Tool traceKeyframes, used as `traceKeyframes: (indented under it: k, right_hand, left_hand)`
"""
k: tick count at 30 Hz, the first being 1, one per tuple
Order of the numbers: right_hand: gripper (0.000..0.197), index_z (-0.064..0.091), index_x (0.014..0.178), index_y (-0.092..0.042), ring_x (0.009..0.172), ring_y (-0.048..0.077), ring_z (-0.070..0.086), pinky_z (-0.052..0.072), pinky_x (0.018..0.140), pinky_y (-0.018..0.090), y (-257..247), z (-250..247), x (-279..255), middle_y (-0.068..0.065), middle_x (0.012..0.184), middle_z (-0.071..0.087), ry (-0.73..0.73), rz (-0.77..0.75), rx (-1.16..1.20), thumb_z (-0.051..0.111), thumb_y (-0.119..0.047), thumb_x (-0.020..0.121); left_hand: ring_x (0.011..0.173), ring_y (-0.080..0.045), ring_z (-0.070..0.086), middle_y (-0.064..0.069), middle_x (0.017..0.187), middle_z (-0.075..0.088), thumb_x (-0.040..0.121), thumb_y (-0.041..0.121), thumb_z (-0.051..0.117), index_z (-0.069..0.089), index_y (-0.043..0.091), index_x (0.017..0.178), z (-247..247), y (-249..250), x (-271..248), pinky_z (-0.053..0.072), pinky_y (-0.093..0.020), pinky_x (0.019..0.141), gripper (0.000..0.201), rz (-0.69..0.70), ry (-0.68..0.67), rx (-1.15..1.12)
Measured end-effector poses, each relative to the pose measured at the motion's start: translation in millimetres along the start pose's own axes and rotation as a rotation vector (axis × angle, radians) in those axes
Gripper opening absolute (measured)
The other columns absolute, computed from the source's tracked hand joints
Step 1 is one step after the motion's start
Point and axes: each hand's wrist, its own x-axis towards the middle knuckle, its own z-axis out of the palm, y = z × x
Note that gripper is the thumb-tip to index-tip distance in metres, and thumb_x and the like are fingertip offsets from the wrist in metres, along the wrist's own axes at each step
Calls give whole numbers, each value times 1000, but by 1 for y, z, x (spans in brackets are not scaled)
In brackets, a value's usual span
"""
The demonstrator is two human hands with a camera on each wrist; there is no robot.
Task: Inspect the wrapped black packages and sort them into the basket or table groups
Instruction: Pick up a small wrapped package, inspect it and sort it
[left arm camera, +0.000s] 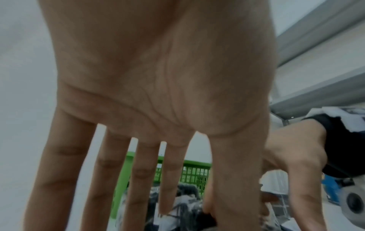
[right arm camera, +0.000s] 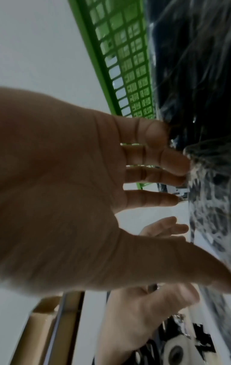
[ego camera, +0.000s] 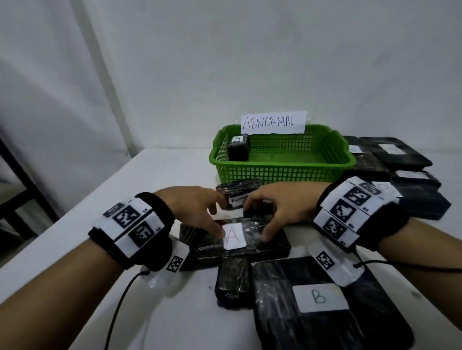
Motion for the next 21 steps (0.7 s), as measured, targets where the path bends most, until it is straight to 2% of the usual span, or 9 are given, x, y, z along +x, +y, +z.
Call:
traceKeyframes:
  k: [3, 7, 10, 13, 15, 17, 19, 21]
  right_hand:
    - [74, 52, 135, -35, 115, 14, 54, 45, 106, 38, -6, 1, 2, -15, 121, 53, 1, 4, -63, 88, -45, 71]
    - [86, 49, 141, -37, 119, 16, 56, 45, 108, 40, -8, 3, 1, -12, 133, 57, -85, 73, -83, 90, -46, 67]
    - [83, 53, 137, -31, 117, 18, 59, 48, 102, 36, -14, 5, 4, -9, 126, 61, -45, 74, -161, 91, -45, 65]
    - [68, 63, 125, -28, 107, 15, 60, 51, 93, 34, -16, 3, -2, -11, 114, 63, 114, 8, -112, 91, -44, 65]
    - [52, 67, 112, -31, 97, 10, 61, 49, 83, 28, -10, -1, -10, -15, 105, 64, 246, -52, 12, 91, -42, 67]
    - [38, 67, 98, -35, 90, 8, 64, 48, 79, 28, 1, -7, -16, -17, 97, 67, 395, -84, 176, 91, -35, 68]
    - [37, 70, 94, -32, 89, 9, 68, 53, 82, 31, 13, -15, -19, -12, 94, 72, 606, -117, 407, 93, -27, 65]
    - [45, 72, 100, -21, 83, 9, 72, 57, 74, 26, 23, -22, -23, -4, 92, 76, 819, -209, 821, 90, -19, 59]
  left_hand:
    - [114, -13, 53, 13, 122, 53, 81, 48, 76, 44, 32, 142, 9, -1, 3, 43, -29, 97, 70, 7, -57, 6]
    - [108, -16, 58, 8, 118, 61, 77, 41, 82, 51, 29, 128, 17, 2, 9, 48, -33, 95, 61, 24, -32, -3]
    - [94, -16, 59, 8, 102, 62, 72, 36, 87, 49, 24, 115, 19, 1, 9, 49, -31, 81, 58, 61, 26, -65]
    - [79, -11, 58, 12, 91, 61, 71, 29, 88, 50, 25, 102, 11, -5, 0, 49, -31, 71, 49, 143, 191, -190]
    - [81, -12, 61, 12, 93, 63, 72, 27, 88, 54, 28, 100, 2, -14, -8, 54, -35, 75, 43, 180, 327, -296]
    - [83, -13, 64, 11, 93, 66, 74, 31, 86, 57, 30, 105, -5, -25, -14, 55, -34, 77, 43, 191, 501, -413]
    - [83, -14, 65, 9, 97, 67, 74, 36, 85, 55, 31, 114, -8, -35, -13, 54, -29, 69, 50, 161, 699, -572]
    - [81, -16, 64, 5, 101, 65, 76, 31, 84, 51, 28, 122, -9, -37, -8, 52, -27, 68, 56, 175, 784, -871]
